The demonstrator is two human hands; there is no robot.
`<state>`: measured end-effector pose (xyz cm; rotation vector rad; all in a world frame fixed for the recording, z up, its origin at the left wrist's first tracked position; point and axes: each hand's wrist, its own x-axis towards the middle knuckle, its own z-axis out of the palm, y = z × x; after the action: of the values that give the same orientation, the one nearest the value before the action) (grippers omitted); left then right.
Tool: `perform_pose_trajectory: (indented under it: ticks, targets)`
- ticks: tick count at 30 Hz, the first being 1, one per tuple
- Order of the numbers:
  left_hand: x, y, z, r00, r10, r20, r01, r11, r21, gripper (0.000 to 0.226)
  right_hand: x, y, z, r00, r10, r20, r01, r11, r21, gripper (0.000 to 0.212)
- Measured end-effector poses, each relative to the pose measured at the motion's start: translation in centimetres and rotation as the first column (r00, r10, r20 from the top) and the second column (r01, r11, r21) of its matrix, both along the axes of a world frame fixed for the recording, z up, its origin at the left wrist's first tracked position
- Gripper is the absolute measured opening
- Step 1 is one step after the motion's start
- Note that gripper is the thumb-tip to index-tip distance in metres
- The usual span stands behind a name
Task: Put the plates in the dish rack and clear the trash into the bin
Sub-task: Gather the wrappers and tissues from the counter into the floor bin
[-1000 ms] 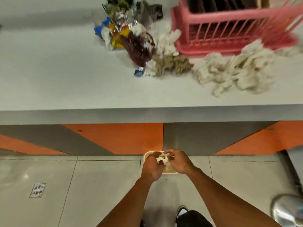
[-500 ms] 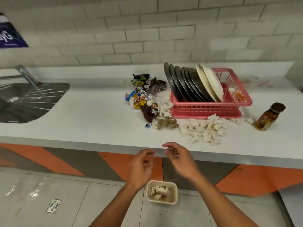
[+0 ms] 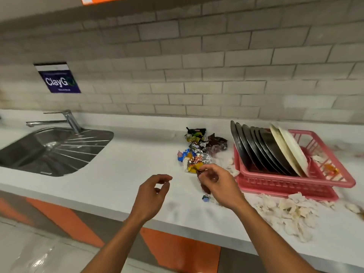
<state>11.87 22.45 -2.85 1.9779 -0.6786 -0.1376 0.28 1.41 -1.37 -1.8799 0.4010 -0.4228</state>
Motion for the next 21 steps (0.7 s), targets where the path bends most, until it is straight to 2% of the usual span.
perform_pose_trajectory:
  ticks: [5, 10, 14, 17, 21]
  targets:
    - [10.5, -2.5, -0.8, 1.000, -0.018, -0.007, 0.018, 1.000, -0.003, 0.020, 8.2, -2.8, 0.2, 0.995, -0.097, -0.018, 0.096, 0.994, -0.051, 0.024]
    - [21.5, -6.8, -2.9, 0.997, -0.037, -0.064, 0.039, 0.999, 0.029, 0.020, 17.9, -5.7, -0.6, 0.983, -0.127, -0.134, 0.112, 0.987, -0.111, 0.043]
    - [29.1, -10.5, -5.9, 0.995, -0.038, -0.093, 0.047, 0.994, 0.097, 0.022, 25.2, -9.3, -1.9, 0.961, -0.166, -0.222, 0.118, 0.969, -0.217, 0.058]
    - [33.7, -13.2, -8.4, 0.997, -0.060, -0.050, 0.068, 0.982, 0.178, 0.025, 29.9, -12.1, -3.9, 0.927, -0.187, -0.325, 0.072, 0.939, -0.336, 0.071]
    - [38.6, -17.1, -11.1, 0.997, -0.073, 0.033, 0.060, 0.954, 0.294, 0.034, 35.4, -14.9, -6.6, 0.843, -0.218, -0.493, -0.087, 0.848, -0.523, 0.081]
